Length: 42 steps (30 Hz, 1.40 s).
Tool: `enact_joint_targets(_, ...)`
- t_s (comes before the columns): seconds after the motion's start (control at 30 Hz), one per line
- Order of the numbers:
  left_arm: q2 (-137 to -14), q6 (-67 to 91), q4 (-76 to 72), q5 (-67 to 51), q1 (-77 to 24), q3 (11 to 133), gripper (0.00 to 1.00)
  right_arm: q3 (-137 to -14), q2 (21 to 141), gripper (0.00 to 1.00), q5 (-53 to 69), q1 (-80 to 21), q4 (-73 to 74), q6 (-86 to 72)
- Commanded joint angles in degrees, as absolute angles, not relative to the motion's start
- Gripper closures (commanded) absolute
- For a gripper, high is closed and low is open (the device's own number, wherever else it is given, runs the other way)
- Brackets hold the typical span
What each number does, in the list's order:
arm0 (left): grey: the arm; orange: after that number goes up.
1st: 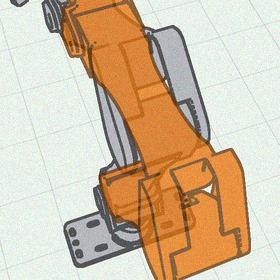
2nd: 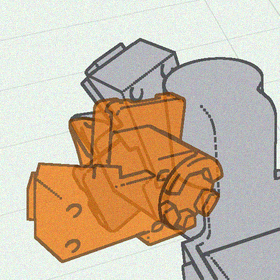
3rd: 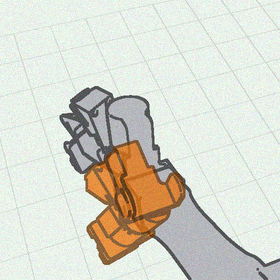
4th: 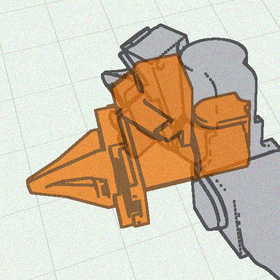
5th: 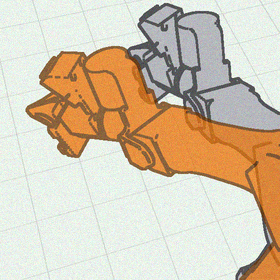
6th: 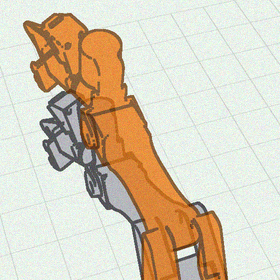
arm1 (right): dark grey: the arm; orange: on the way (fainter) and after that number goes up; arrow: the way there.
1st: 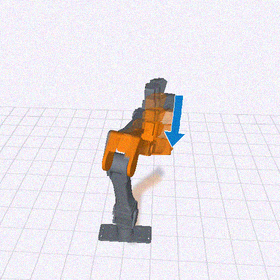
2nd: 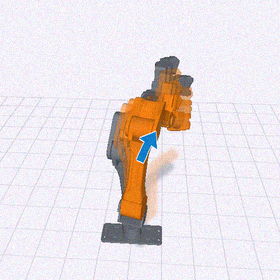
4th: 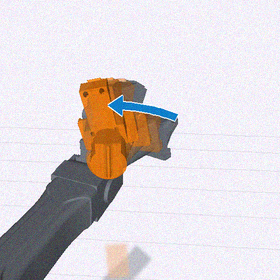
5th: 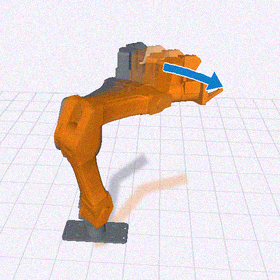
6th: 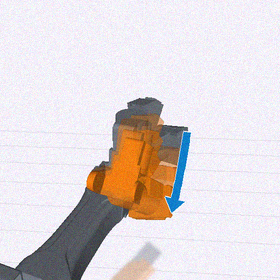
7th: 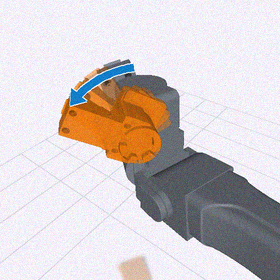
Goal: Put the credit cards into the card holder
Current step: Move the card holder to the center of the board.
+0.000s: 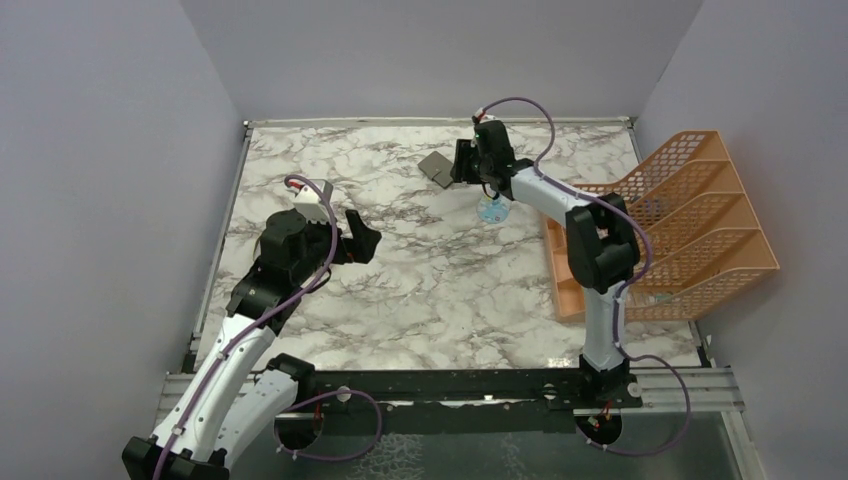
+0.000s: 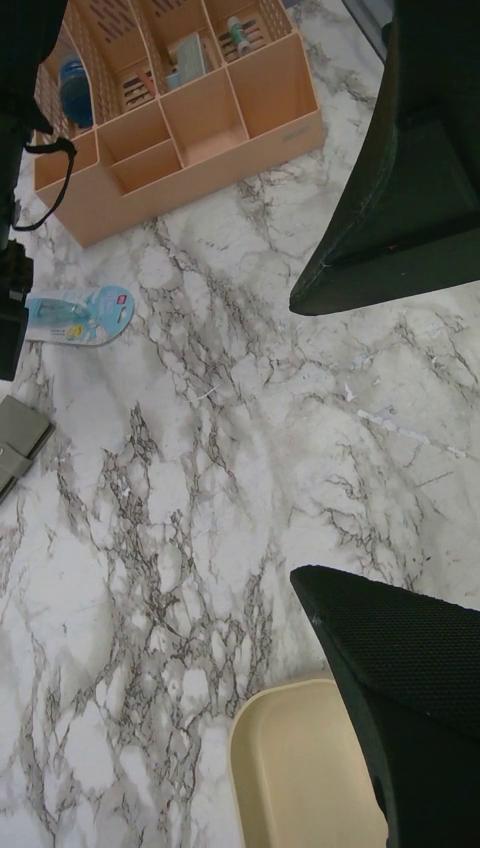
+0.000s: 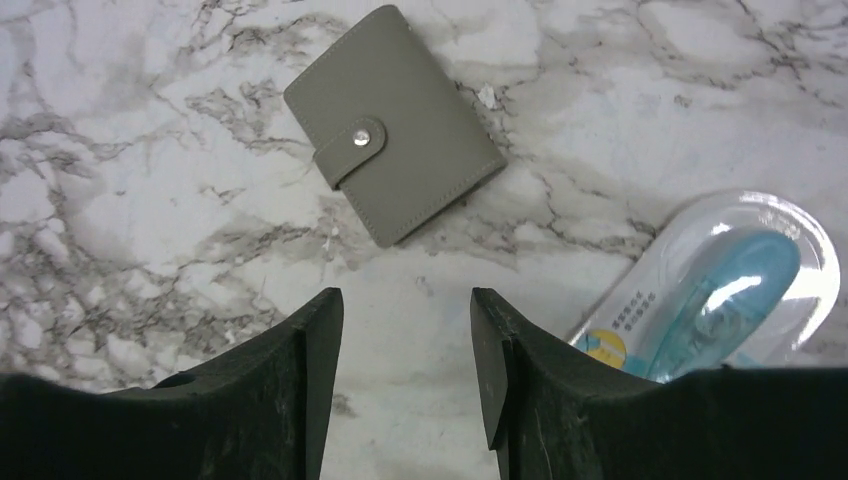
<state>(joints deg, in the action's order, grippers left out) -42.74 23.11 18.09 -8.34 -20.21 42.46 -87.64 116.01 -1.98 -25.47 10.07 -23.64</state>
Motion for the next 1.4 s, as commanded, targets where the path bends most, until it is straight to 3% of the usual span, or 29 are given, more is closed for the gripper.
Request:
enact_joint_targets(0.0,-41.96,21.68,17.51,-6.42,-20.2,42.54,0.01,-95.93,123.49,0.51,-2.07,-25.31,6.95,-15.54)
enact_joint_targets(0.37,-41.74,21.01,18.02,-5.1,-20.26,42.73,0.01,-110.63,137.73,0.52,-2.35,-25.31,6.75,-13.19)
enact_joint_targets(0.63,-42.02,20.57,18.08,-4.57,-20.21,42.8,0.01,-122.59,146.88,0.46,-2.94,-25.31,12.73,-10.66)
enact_joint_targets(0.9,-42.83,20.22,18.05,-4.37,-20.16,43.4,0.01,-116.1,144.26,0.46,2.82,-25.31,13.61,-7.44)
enact_joint_targets(1.37,-43.47,19.58,18.26,-4.33,-20.1,43.42,0.02,-92.31,131.23,0.47,3.08,-29.94,9.55,-2.73)
